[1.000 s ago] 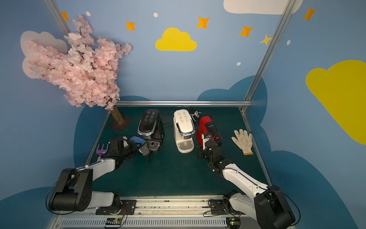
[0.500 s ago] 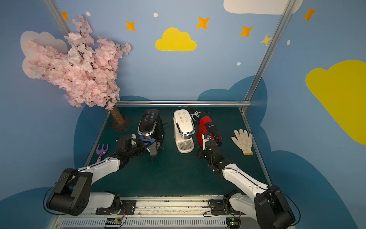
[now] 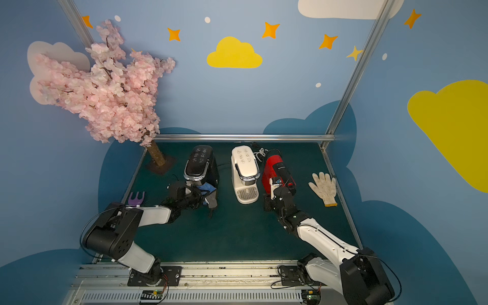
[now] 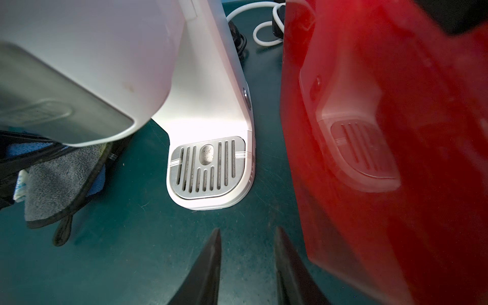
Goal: Wipe the surface of a coffee machine
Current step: Wipe the dirt from the surface of the coffee machine.
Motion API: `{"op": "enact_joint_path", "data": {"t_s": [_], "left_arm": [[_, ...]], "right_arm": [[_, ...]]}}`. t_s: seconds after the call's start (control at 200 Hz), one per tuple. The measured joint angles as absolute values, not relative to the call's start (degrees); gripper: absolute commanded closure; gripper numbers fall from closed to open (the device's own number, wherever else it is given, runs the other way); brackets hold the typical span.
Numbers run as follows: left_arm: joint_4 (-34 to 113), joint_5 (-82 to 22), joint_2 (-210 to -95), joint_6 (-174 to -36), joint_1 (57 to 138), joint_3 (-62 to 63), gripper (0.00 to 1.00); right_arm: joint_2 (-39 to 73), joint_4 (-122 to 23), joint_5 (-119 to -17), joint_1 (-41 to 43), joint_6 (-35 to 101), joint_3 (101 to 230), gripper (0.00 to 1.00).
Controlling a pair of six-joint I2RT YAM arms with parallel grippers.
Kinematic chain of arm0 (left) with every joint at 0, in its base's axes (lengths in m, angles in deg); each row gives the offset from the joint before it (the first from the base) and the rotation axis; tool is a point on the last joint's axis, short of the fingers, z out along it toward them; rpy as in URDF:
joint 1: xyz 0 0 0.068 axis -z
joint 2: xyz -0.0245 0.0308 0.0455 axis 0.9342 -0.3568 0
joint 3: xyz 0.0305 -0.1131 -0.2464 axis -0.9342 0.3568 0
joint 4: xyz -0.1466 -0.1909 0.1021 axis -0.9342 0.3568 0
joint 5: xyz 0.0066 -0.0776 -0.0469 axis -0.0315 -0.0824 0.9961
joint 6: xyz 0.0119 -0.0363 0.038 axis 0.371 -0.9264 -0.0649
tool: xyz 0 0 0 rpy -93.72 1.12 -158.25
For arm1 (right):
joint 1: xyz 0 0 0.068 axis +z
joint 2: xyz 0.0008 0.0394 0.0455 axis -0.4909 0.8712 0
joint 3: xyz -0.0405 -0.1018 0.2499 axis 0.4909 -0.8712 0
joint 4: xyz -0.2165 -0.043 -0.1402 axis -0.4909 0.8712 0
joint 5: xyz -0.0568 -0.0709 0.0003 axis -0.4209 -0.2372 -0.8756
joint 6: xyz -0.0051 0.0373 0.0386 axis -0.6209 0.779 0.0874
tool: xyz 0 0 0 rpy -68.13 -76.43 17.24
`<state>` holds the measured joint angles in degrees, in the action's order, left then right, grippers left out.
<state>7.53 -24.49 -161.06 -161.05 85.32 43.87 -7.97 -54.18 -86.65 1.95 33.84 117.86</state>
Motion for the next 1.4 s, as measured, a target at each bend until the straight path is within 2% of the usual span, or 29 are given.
{"op": "enact_joint_path", "data": {"t_s": [0.446,0.746,1.151,1.397], "left_arm": [[-6.5,-23.94,-163.62,-158.02,81.61,47.74,0.97],[-24.01,-18.45,-173.17,-156.68,79.6,45.38,0.97],[-29.85,-17.6,-173.5,-153.01,79.47,45.62,0.97],[-31.07,-19.28,-169.59,-149.97,79.05,48.04,0.97]], "right_arm": [[-8.8,-54.18,-87.06,1.95,33.84,117.86,0.65],[-8.8,-54.18,-87.08,1.95,33.84,117.86,0.65],[-8.71,-54.18,-87.06,1.95,33.84,117.86,0.65],[-8.47,-54.18,-87.04,1.95,33.84,117.86,0.65]]}}
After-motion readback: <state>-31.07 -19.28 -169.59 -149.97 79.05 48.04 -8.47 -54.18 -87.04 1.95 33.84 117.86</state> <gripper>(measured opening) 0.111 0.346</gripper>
